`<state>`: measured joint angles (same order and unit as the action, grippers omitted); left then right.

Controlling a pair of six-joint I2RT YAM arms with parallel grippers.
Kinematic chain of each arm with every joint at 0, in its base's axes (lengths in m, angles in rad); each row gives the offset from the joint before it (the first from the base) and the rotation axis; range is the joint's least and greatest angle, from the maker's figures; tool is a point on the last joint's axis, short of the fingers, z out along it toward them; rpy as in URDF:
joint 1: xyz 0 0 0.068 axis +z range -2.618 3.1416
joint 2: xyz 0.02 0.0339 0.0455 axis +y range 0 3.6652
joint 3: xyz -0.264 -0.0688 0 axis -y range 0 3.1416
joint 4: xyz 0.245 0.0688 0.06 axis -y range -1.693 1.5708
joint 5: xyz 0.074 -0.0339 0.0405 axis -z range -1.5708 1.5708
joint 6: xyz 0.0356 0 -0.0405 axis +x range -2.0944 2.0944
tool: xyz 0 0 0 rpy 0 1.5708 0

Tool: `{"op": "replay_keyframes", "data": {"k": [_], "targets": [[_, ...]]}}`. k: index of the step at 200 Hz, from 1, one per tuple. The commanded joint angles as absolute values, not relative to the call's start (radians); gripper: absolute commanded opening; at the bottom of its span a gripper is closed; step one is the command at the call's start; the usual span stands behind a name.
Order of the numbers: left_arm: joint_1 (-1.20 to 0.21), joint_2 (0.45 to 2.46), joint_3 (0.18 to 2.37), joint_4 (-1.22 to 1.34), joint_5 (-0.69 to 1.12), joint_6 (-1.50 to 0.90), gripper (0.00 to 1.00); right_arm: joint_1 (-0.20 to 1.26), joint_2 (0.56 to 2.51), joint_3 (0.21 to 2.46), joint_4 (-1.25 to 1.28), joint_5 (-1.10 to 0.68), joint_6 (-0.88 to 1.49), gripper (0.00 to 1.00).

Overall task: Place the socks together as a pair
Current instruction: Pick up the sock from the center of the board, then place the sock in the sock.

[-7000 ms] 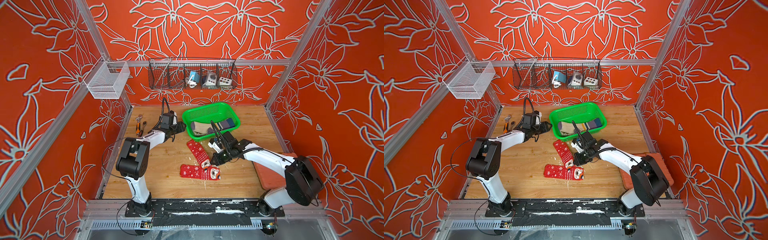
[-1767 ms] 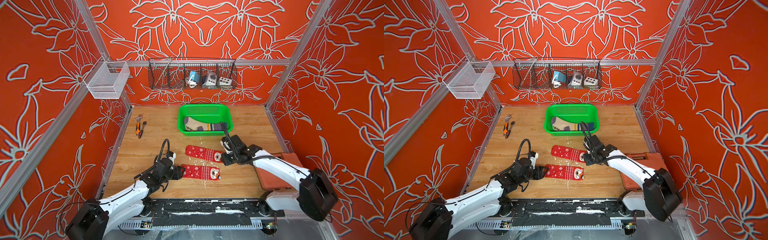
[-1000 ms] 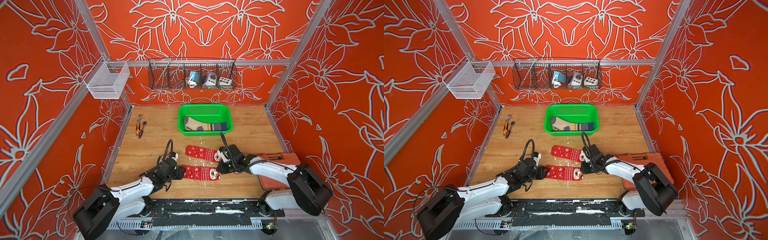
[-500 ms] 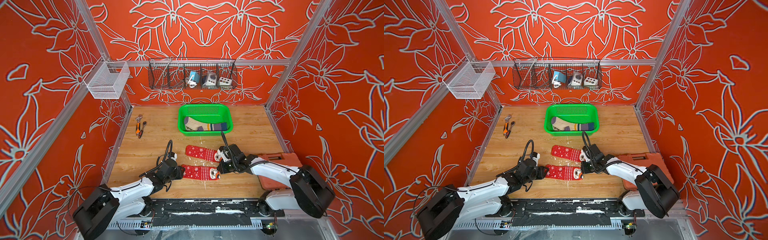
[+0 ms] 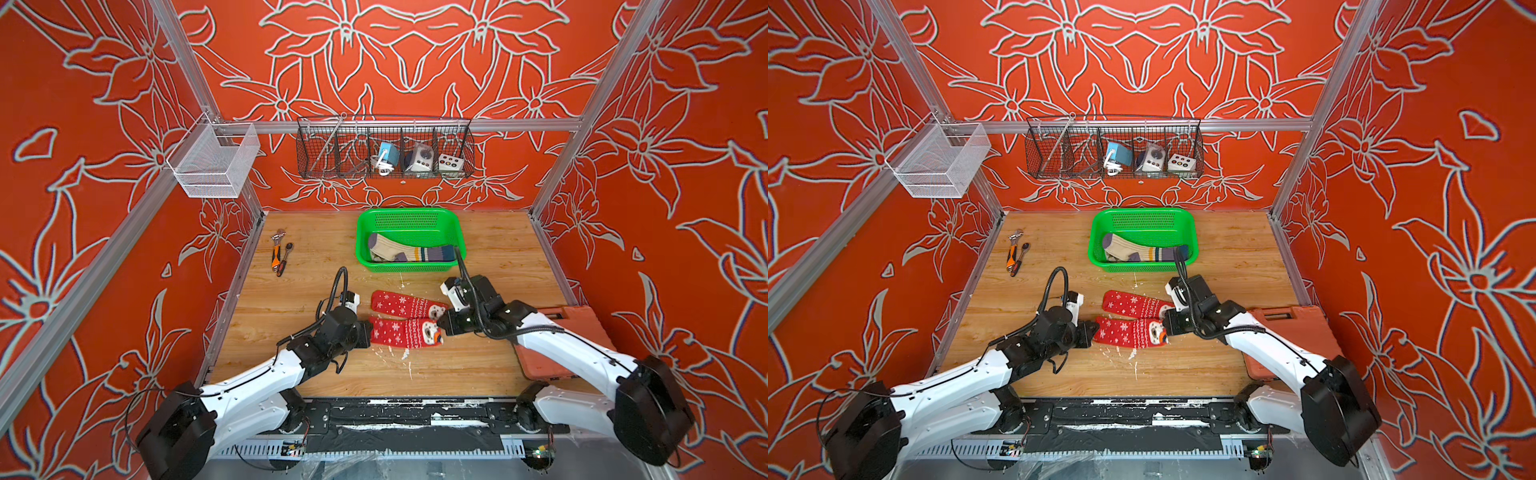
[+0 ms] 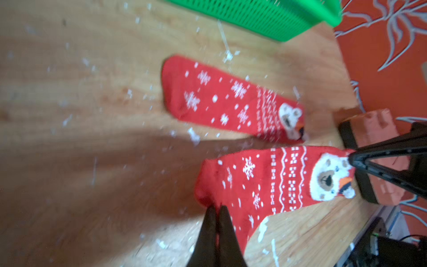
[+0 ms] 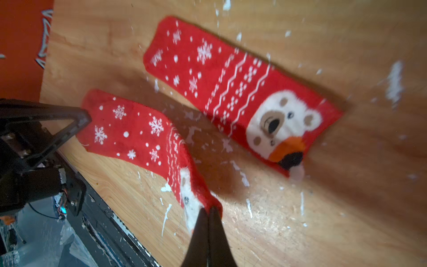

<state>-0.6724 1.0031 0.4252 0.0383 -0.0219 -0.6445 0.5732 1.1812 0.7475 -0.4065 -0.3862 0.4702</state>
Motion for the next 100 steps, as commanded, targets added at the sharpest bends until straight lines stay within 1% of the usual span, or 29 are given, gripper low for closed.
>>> {"op": "replay_keyframes", "data": {"k": [1,22,57,100], "targets": [[-0.647,1.089,0.504,0.035,-0.044,-0.582,0.0,0.526,1.172,0.829,-0.507,-0.378,0.409,0.0],[-0.631,1.189,0.574,0.067,-0.046,-0.557,0.0,0.488,1.211,0.877,-0.508,-0.38,0.39,0.0],[-0.585,1.35,0.658,0.107,-0.046,-0.526,0.0,0.443,1.351,0.93,-0.482,-0.411,0.365,0.0],[-0.528,1.542,0.722,0.149,-0.037,-0.497,0.0,0.434,1.458,0.93,-0.445,-0.385,0.353,0.0]]}}
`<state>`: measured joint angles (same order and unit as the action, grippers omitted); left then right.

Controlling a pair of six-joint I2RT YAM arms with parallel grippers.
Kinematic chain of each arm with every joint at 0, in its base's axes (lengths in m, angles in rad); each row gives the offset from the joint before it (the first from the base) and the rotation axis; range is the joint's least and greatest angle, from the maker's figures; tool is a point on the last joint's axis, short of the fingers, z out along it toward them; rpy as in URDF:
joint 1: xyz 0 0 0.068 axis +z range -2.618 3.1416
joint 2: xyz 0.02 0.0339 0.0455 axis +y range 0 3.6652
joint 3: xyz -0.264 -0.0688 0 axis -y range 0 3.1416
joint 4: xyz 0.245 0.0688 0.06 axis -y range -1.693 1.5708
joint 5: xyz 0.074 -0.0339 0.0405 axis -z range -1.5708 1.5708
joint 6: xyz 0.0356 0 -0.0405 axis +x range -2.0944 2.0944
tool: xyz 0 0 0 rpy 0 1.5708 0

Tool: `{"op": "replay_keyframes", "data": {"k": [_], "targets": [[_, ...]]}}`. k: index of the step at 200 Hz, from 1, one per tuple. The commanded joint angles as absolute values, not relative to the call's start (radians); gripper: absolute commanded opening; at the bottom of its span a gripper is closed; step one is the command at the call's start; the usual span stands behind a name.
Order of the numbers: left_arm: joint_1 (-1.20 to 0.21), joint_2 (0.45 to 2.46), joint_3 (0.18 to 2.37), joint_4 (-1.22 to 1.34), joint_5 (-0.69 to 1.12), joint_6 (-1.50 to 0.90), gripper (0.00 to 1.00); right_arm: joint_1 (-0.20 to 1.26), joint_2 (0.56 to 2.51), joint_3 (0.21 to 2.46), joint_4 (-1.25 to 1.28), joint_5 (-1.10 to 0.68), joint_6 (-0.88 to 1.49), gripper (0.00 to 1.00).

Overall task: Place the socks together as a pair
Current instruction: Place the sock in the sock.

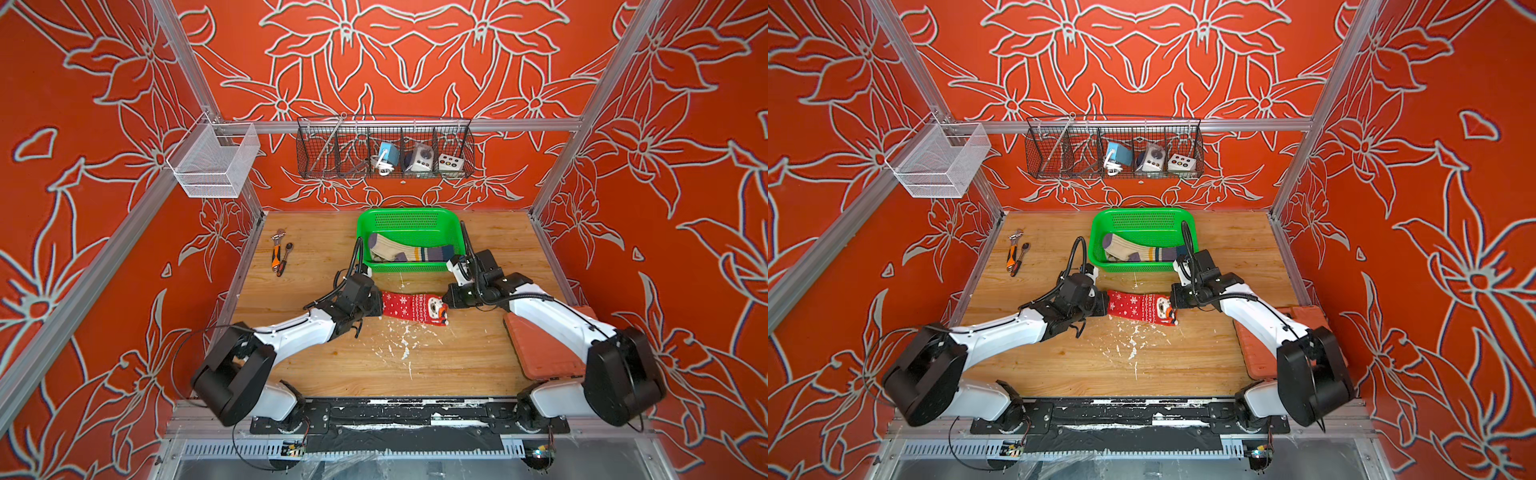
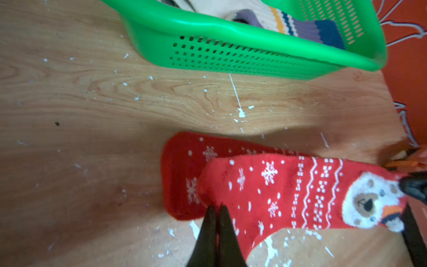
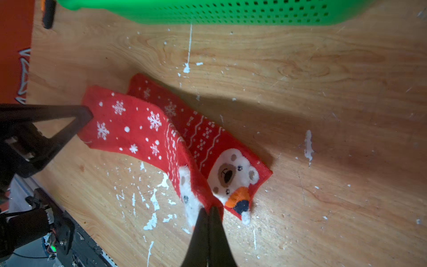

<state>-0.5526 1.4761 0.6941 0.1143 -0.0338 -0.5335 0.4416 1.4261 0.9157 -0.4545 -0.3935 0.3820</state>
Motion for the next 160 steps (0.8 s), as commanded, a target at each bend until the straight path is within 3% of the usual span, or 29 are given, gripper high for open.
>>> {"op": "replay_keyframes", "data": {"k": [1,16,25,44,53,75,92,110,124,148,160], "targets": [[-0.528,1.545,0.723,0.15,-0.036,-0.497,0.0,0.433,1.46,0.93,-0.445,-0.385,0.353,0.0],[-0.525,1.589,0.735,0.15,-0.031,-0.497,0.0,0.433,1.481,0.92,-0.441,-0.367,0.347,0.0],[-0.525,1.611,0.743,0.144,-0.032,-0.494,0.1,0.431,1.491,0.912,-0.44,-0.345,0.342,0.0],[-0.523,1.637,0.737,0.149,-0.047,-0.491,0.36,0.425,1.503,0.888,-0.434,-0.316,0.337,0.22],[-0.522,1.645,0.729,0.159,-0.047,-0.491,0.44,0.419,1.5,0.869,-0.423,-0.316,0.342,0.31],[-0.513,1.674,0.724,0.185,-0.036,-0.488,0.56,0.409,1.487,0.817,-0.373,-0.343,0.368,0.43],[-0.508,1.701,0.727,0.203,-0.021,-0.485,0.57,0.41,1.49,0.788,-0.335,-0.369,0.389,0.49],[-0.508,1.726,0.732,0.225,0.001,-0.486,0.53,0.41,1.518,0.779,-0.311,-0.389,0.4,0.51],[-0.508,1.739,0.729,0.244,0.019,-0.488,0.39,0.41,1.543,0.77,-0.272,-0.426,0.417,0.49],[-0.508,1.743,0.714,0.272,0.042,-0.491,0.08,0.411,1.574,0.747,-0.199,-0.484,0.453,0.34],[-0.508,1.732,0.702,0.281,0.055,-0.496,0.0,0.411,1.577,0.741,-0.176,-0.502,0.464,0.22]]}}
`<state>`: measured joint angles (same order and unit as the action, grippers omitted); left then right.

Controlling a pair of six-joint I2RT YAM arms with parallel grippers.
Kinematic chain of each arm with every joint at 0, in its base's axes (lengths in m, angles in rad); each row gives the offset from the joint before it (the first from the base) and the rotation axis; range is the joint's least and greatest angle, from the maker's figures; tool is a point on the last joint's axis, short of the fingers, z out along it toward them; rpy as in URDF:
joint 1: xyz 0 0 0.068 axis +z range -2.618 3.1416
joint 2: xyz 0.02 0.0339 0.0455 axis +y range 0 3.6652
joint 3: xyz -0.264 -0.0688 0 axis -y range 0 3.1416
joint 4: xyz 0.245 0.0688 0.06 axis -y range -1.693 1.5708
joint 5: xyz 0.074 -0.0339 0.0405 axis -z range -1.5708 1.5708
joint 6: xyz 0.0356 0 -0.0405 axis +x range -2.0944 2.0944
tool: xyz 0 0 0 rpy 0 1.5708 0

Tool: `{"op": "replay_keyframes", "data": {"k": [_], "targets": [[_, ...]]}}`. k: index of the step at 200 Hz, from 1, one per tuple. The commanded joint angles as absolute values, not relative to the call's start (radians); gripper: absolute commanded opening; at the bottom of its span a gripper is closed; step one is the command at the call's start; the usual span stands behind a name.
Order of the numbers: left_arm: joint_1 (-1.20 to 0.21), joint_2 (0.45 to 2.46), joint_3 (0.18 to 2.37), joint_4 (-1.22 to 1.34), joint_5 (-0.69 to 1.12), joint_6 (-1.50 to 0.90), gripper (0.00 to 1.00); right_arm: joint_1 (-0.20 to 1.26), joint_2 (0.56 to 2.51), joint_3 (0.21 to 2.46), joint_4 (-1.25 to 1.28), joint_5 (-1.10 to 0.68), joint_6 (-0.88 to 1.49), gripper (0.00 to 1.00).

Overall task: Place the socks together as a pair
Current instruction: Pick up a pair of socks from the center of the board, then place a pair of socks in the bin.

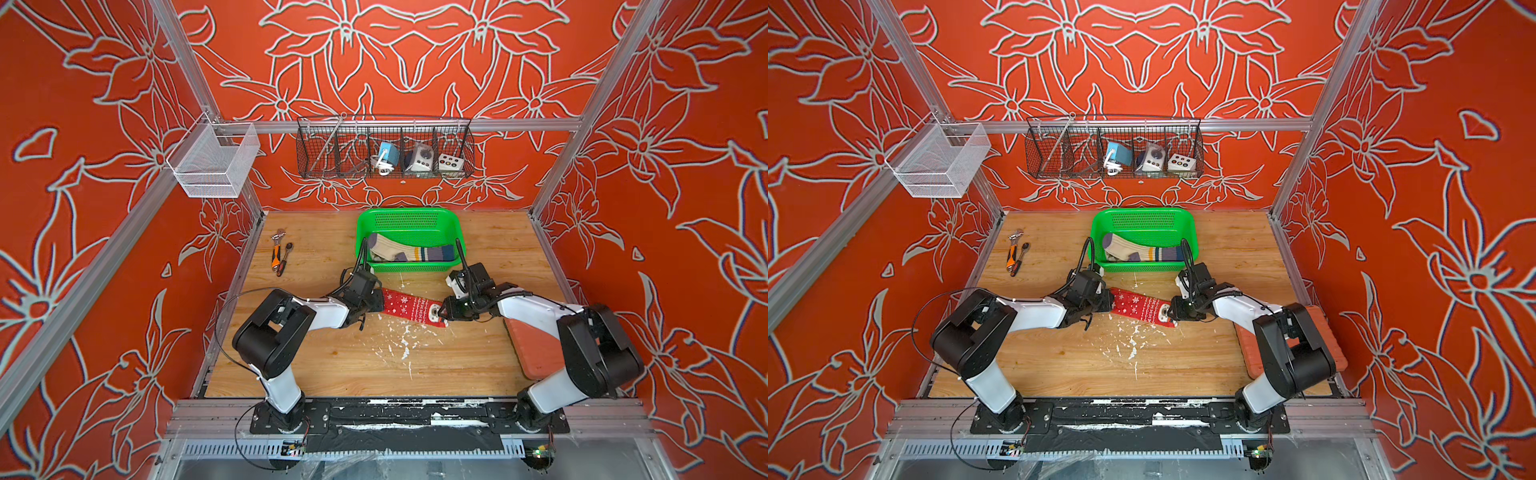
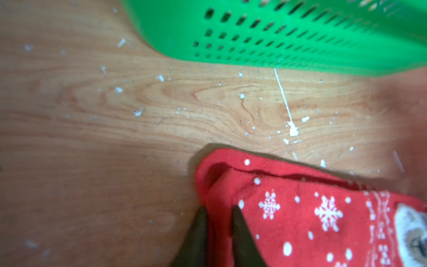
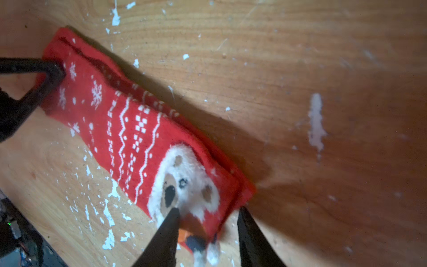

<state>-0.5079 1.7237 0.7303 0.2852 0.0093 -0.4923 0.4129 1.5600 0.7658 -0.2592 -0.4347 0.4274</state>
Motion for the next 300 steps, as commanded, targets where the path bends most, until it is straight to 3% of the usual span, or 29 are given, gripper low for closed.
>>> {"op": "replay_keyframes", "data": {"k": [1,25,82,111,210,265,289,300], "targets": [[-0.508,1.73,0.701,0.283,0.055,-0.497,0.0,0.411,1.577,0.741,-0.175,-0.506,0.465,0.21],[-0.509,1.668,0.671,0.288,0.084,-0.511,0.0,0.411,1.547,0.74,-0.168,-0.537,0.477,0.0],[-0.509,1.386,0.75,0.103,0.149,-0.516,0.0,0.408,1.356,0.908,-0.421,-0.5,0.422,0.0],[-0.502,1.316,0.894,0.039,0.124,-0.498,0.0,0.386,1.371,1.104,-0.56,-0.486,0.362,0.0],[-0.372,1.848,1.467,-0.092,0.039,-0.393,0.0,0.301,1.931,1.748,-0.742,-0.489,0.242,0.0],[-0.348,2.001,1.502,-0.037,0.02,-0.392,0.0,0.272,2.112,1.857,-0.769,-0.419,0.215,0.0],[-0.349,1.983,1.486,-0.011,0.007,-0.363,0.37,0.269,2.095,1.841,-0.747,-0.366,0.209,0.32],[-0.35,1.913,1.426,0.033,-0.015,-0.359,0.47,0.268,2.053,1.826,-0.735,-0.325,0.208,0.43]]}}
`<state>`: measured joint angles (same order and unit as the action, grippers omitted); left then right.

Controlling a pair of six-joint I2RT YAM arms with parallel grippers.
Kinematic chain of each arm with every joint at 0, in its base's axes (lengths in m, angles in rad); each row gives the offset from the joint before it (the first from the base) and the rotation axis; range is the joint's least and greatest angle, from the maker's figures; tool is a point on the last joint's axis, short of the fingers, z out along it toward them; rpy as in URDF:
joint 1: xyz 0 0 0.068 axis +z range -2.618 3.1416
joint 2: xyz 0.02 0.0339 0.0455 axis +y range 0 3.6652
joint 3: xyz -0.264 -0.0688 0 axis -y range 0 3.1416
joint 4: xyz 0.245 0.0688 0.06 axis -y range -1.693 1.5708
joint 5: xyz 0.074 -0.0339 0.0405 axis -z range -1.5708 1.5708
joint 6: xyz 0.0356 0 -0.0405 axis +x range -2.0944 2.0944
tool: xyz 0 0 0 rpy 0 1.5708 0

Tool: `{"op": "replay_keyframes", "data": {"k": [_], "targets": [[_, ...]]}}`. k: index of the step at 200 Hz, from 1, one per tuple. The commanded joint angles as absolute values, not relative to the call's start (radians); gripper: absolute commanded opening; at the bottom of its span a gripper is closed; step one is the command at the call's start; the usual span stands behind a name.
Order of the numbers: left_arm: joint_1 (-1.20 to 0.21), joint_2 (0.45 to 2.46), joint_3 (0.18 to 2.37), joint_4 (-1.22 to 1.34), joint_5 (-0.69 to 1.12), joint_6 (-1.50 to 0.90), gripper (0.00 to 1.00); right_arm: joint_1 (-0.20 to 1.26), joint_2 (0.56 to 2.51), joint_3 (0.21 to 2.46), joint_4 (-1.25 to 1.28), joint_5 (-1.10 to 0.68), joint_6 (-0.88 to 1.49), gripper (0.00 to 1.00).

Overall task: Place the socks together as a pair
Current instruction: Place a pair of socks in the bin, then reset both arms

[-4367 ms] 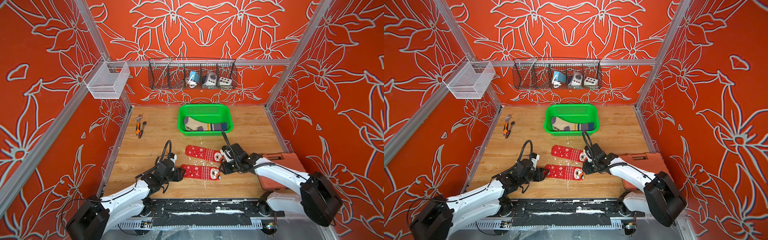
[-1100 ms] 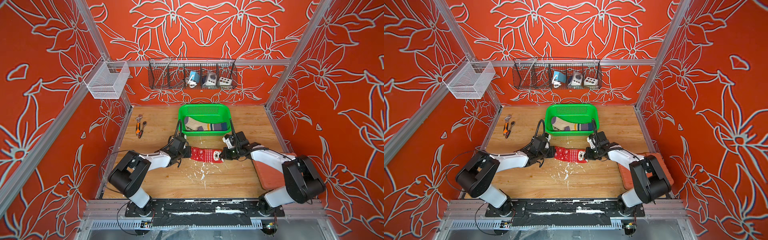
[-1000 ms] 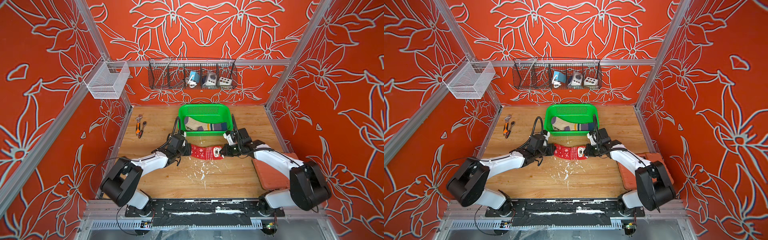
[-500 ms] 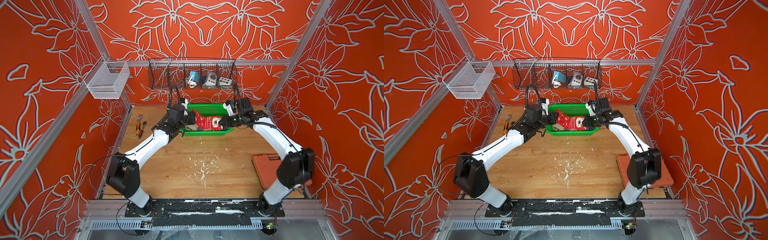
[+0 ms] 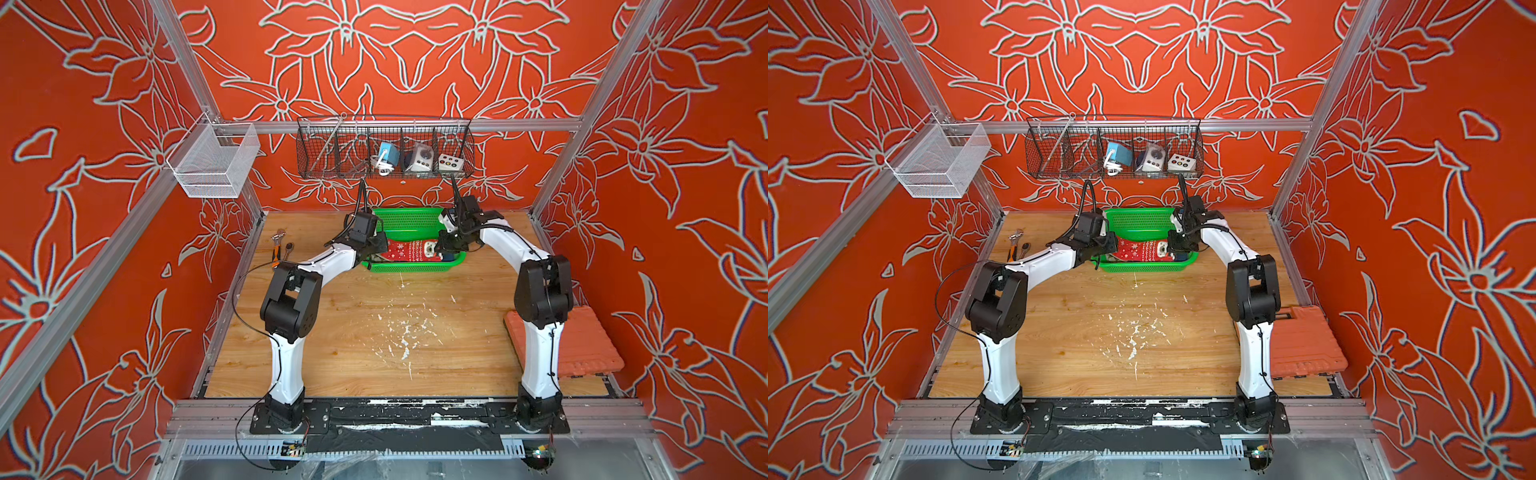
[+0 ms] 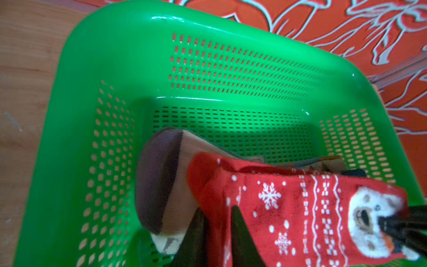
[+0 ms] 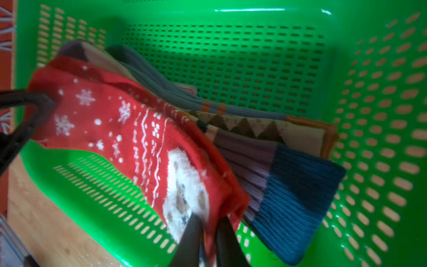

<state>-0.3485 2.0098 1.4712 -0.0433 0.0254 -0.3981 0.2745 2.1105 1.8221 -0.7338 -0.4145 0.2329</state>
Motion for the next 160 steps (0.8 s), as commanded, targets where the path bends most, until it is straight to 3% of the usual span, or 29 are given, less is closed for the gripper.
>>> {"op": "replay_keyframes", "data": {"k": [1,4,26,29,84,103,120,160], "targets": [[-0.35,1.905,1.419,0.04,-0.018,-0.359,0.48,0.268,2.047,1.823,-0.732,-0.321,0.208,0.44],[-0.35,1.88,1.397,0.057,-0.031,-0.359,0.5,0.268,2.029,1.815,-0.729,-0.306,0.207,0.46],[-0.35,1.653,1.192,0.187,-0.142,-0.329,0.61,0.267,1.864,1.686,-0.652,-0.166,0.198,0.96],[-0.348,1.616,1.166,0.203,-0.161,-0.322,0.62,0.267,1.84,1.665,-0.642,-0.142,0.193,0.98],[-0.249,1.15,0.671,0.311,-0.345,-0.251,0.6,0.225,1.302,1.022,-0.255,0.254,0.063,0.98],[-0.231,1.019,0.462,0.425,-0.427,-0.187,0.69,0.182,1.161,0.736,0.033,0.275,-0.026,0.98],[-0.227,0.892,0.269,0.559,-0.511,-0.154,0.82,0.149,1.104,0.536,0.302,0.252,-0.06,0.98],[-0.155,0.845,-0.05,1.03,-0.414,-0.077,0.88,0.115,1.205,0.414,0.472,0.248,-0.026,0.98]]}}
